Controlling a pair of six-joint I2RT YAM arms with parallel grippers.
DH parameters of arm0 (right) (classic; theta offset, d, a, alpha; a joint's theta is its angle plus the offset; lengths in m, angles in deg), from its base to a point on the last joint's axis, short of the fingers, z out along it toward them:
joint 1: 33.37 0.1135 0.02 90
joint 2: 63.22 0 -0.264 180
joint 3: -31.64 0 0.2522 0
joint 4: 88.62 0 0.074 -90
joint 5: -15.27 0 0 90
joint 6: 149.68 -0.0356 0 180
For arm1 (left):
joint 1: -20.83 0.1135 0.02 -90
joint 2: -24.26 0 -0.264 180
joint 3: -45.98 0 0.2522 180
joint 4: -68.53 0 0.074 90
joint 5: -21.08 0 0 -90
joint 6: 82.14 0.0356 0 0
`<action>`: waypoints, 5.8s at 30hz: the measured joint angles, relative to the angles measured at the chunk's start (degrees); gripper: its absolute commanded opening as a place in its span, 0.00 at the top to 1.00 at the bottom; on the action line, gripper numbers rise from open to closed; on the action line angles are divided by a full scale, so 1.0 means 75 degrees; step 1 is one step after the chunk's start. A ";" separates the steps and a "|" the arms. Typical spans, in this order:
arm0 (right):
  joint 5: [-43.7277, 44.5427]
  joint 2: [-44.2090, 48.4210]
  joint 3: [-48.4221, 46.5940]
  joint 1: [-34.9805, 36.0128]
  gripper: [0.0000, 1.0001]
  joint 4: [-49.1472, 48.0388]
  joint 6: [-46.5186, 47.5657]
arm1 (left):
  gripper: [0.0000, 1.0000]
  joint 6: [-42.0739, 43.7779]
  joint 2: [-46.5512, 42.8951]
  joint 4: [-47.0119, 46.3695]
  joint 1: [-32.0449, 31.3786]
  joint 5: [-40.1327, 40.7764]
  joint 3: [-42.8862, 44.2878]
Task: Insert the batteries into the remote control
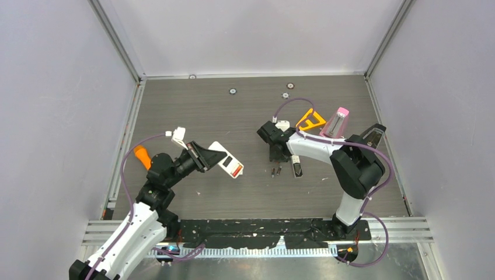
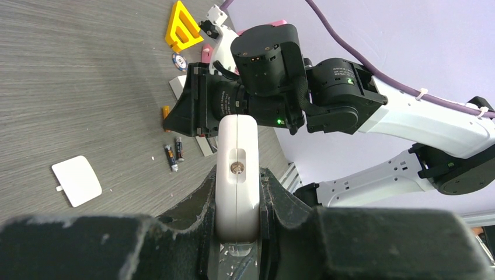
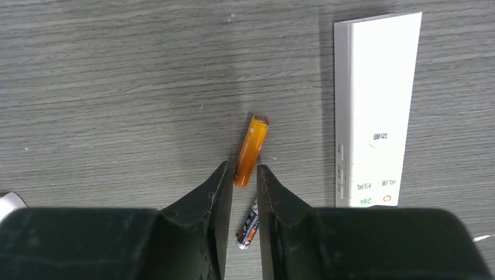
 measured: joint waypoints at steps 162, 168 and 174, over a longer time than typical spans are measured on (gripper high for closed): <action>-0.0825 0.2477 -0.3174 0.5225 0.30 0.4674 0.7968 | 1.00 -0.3077 0.6752 -0.4972 -0.1297 -0.4998 0.1507; -0.0947 0.4132 -0.2812 0.5225 0.17 0.3995 0.7370 | 1.00 -0.3255 0.6729 -0.5030 -0.1297 -0.4759 0.1507; -0.0367 0.5488 -0.2311 0.5138 0.07 0.2929 0.6027 | 1.00 -0.3759 0.6446 -0.5616 -0.1297 -0.4293 0.1445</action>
